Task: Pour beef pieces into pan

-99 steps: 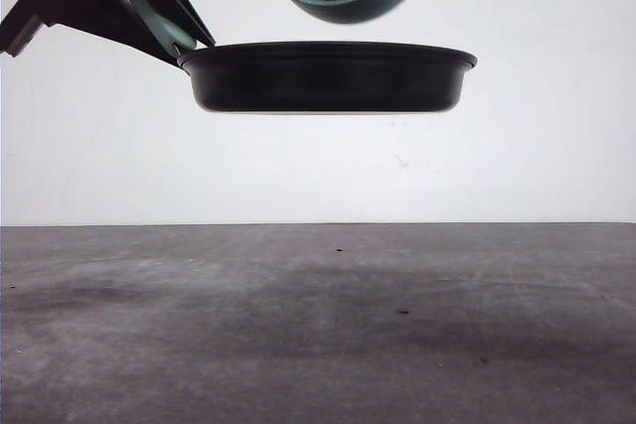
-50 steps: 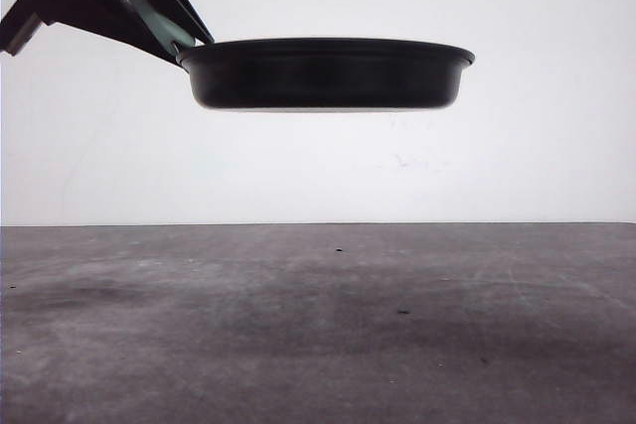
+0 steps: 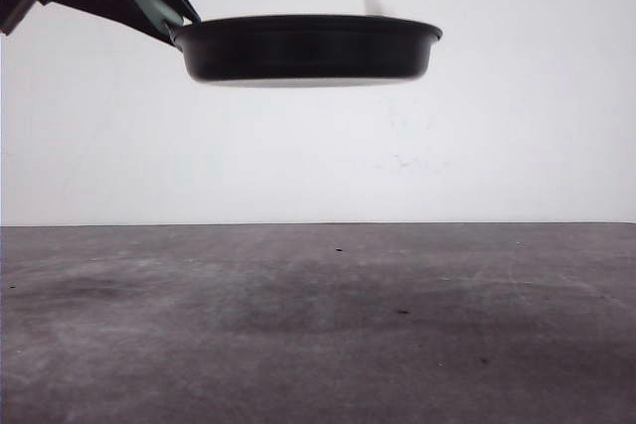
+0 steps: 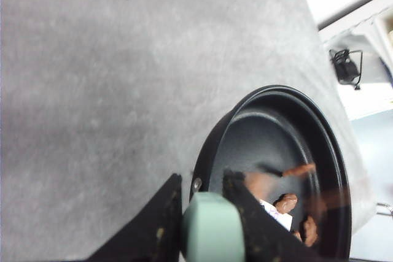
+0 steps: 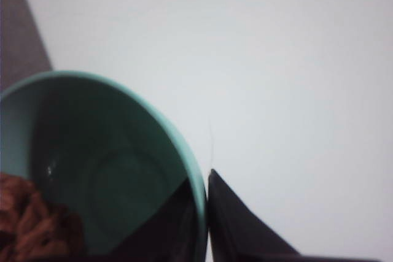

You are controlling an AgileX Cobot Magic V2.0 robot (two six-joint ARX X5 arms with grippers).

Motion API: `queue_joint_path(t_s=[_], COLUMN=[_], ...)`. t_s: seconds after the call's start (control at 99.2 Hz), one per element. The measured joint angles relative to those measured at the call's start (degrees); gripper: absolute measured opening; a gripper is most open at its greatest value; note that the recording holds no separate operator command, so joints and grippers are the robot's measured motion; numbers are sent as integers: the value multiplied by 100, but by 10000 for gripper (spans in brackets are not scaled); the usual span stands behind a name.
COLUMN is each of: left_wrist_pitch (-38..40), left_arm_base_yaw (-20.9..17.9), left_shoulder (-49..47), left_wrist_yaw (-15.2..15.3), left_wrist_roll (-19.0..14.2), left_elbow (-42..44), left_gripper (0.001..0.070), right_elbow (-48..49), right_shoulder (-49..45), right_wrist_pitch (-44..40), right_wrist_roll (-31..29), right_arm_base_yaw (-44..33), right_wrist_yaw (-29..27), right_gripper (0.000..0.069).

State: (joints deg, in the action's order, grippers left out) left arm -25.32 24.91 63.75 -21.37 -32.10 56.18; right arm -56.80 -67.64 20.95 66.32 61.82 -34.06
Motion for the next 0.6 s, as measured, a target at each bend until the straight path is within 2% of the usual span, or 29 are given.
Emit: queue_joint_path(t_s=[0.222,0.595], left_wrist_pitch=[-31,-31], left_arm_base_yaw=[-50,-50], left_shoulder=[2,4], left_wrist_yaw=[-4,-22], left_wrist_roll=[15,15], left_elbow=[2,2], left_gripper=[61,61], right_elbow=[0,0], right_shoulder=[0,-61], right_wrist_pitch=[420,525], right_wrist_roll=[295,267], right_arm_base_yaw=[-9,-269], right_wrist_yaw=[348,400], right_gripper=[13,13])
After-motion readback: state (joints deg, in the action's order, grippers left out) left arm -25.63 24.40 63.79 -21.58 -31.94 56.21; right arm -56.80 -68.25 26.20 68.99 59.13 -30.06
